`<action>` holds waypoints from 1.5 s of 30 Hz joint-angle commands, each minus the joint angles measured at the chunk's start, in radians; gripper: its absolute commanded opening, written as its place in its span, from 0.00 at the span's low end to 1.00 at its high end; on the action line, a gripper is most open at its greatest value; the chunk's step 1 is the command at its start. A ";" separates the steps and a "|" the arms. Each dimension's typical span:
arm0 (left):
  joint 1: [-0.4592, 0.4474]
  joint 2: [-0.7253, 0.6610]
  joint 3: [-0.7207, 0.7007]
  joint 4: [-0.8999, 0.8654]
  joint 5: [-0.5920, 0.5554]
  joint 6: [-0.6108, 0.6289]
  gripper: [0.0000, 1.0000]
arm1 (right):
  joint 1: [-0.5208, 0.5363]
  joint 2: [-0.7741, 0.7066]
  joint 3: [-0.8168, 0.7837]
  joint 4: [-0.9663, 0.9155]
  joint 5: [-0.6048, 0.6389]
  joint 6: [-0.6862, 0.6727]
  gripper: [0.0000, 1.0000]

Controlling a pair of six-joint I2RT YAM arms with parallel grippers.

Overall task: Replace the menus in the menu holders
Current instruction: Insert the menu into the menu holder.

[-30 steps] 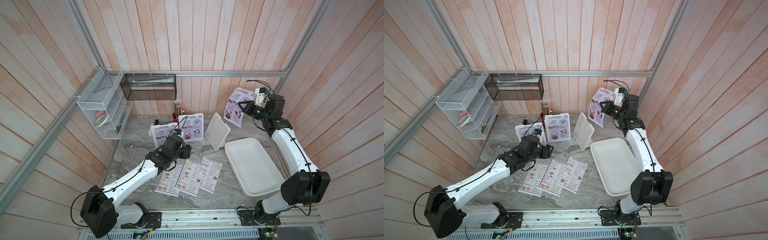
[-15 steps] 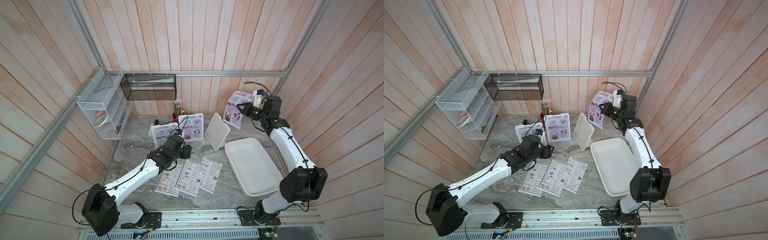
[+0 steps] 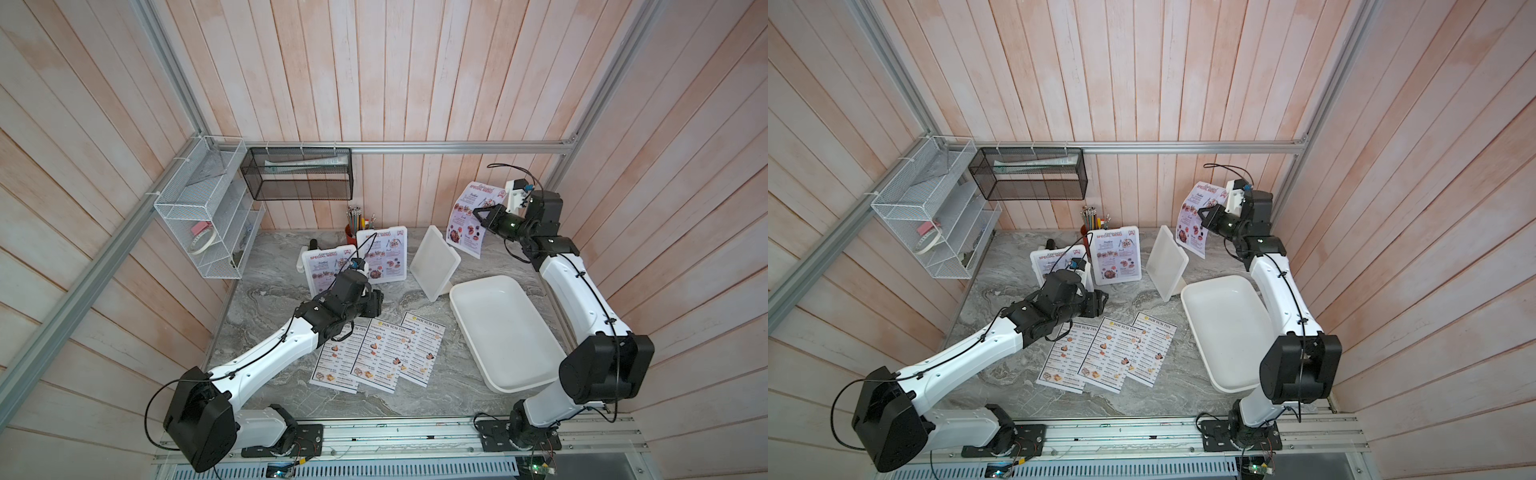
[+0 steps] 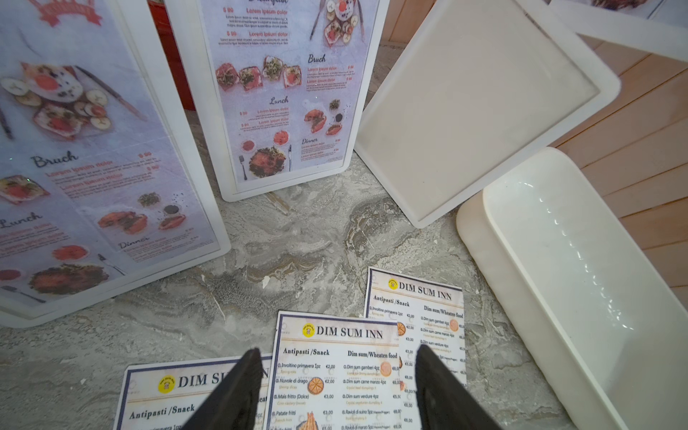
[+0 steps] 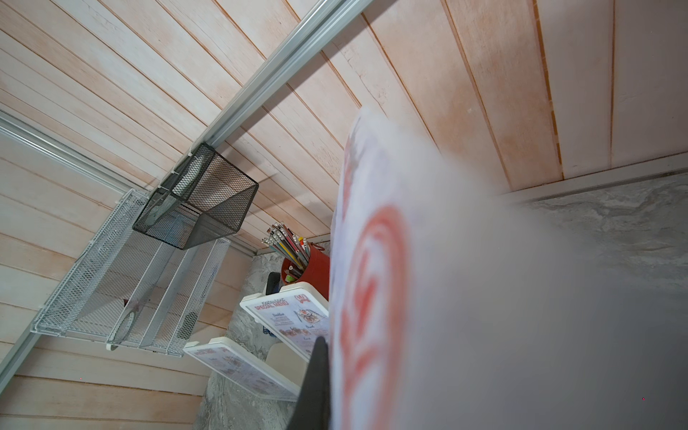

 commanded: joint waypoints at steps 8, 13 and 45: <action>-0.006 0.001 0.025 0.010 -0.018 0.015 0.67 | 0.012 -0.008 0.020 -0.014 -0.009 -0.023 0.00; -0.006 -0.002 0.021 0.012 -0.019 0.014 0.67 | 0.016 0.000 0.022 -0.017 -0.012 -0.024 0.00; -0.006 -0.004 0.021 0.004 -0.026 0.016 0.67 | 0.006 0.098 0.155 -0.082 -0.023 -0.051 0.00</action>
